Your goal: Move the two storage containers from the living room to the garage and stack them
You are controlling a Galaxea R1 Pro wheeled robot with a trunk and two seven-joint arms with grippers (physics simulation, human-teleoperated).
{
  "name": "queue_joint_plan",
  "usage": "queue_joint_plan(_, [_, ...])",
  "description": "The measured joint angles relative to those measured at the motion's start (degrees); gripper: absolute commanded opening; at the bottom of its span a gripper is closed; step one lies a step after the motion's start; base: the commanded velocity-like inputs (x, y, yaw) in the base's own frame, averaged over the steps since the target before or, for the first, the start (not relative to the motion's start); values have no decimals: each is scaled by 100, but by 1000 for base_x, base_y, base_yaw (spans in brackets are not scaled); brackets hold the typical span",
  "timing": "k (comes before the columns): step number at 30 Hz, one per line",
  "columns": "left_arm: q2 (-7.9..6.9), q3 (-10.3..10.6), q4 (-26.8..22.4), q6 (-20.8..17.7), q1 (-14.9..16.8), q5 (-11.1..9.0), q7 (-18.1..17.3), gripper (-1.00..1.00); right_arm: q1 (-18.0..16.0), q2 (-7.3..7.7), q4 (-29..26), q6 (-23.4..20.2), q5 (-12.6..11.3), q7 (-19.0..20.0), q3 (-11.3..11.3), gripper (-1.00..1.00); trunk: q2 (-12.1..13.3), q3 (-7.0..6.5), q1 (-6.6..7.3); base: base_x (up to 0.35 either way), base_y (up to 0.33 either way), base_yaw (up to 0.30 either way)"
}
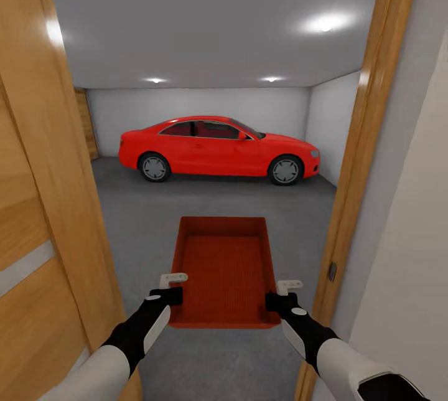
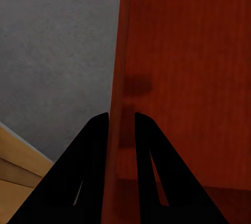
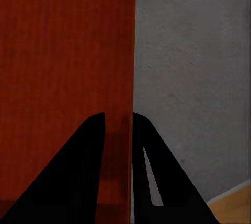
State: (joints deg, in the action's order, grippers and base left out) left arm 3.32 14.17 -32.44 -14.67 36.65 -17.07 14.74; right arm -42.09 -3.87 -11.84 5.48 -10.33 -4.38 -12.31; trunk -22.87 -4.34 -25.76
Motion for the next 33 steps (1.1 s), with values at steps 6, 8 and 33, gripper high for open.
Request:
queue_joint_plan(6, [-1,15,1,-5,1,-19,4,-100,0,6,-2,-9,6,14,8,-100,0,0,0,0,0,-1])
queue_joint_plan(8, [-3,23,0,-5,2,-24,4,-100,0,5,0,-4,2,13,6,-100,0,0,0,0,0,0])
queue_joint_plan(33, [-7,40,4,-8,5,-40,5,-100,1,7,5,1,-7,18,4,-100,0,0,1,67,58,-59])
